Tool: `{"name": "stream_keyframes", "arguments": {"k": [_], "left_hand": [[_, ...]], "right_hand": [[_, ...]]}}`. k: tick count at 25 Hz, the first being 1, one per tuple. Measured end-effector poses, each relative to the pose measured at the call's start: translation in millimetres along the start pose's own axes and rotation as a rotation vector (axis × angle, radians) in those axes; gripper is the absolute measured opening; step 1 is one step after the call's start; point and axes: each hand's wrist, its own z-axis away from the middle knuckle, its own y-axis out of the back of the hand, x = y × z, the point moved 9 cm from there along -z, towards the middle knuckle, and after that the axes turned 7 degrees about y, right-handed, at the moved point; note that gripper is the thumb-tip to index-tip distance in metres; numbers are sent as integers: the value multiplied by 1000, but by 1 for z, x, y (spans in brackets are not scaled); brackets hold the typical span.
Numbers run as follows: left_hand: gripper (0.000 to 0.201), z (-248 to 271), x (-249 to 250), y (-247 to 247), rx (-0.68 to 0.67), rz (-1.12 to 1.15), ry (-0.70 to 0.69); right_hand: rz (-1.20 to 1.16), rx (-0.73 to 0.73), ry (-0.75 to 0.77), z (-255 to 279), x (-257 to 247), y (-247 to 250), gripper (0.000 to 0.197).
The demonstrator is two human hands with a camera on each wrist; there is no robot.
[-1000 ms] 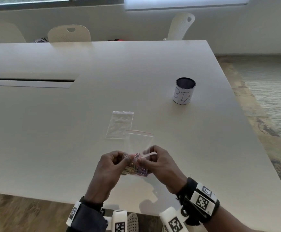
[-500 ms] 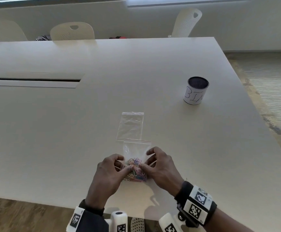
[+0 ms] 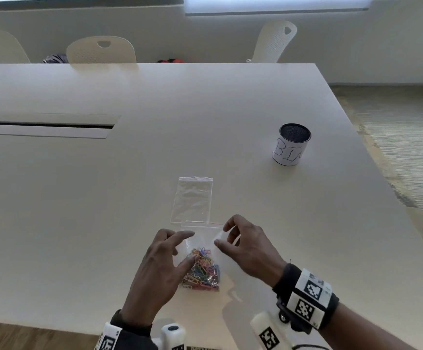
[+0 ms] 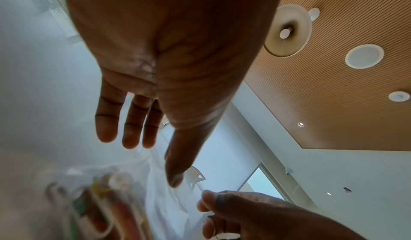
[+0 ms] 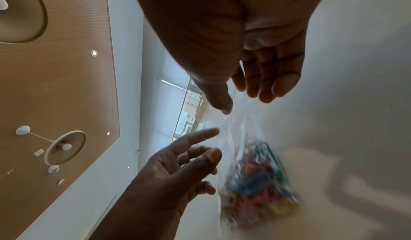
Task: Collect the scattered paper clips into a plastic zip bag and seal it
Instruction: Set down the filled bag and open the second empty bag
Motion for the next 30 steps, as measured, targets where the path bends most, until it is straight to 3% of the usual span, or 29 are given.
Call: {"name": "stream_keyframes", "arguments": {"k": [8, 10, 14, 16, 19, 23, 26, 30], "left_hand": [[46, -49, 4, 21, 42, -114, -5], [43, -61, 3, 21, 23, -156, 25], [33, -75, 1, 16, -24, -191, 44], [28, -76, 1, 12, -32, -215, 26], [27, -78, -2, 11, -18, -223, 13], [26, -83, -4, 11, -21, -201, 7], [29, -87, -5, 17, 25, -115, 58], [68, -87, -7, 34, 172, 112, 162]], "right_hand": [[47, 55, 57, -92, -31, 35, 18], [104, 31, 73, -119, -32, 32, 30], [347, -131, 39, -160, -23, 14, 74], [461, -183, 50, -170, -22, 7, 82], [450, -217, 25, -182, -16, -2, 69], [357, -198, 36, -189, -11, -6, 20], [199, -155, 96, -180, -23, 1, 17], [-139, -113, 187, -154, -49, 20, 14]]}}
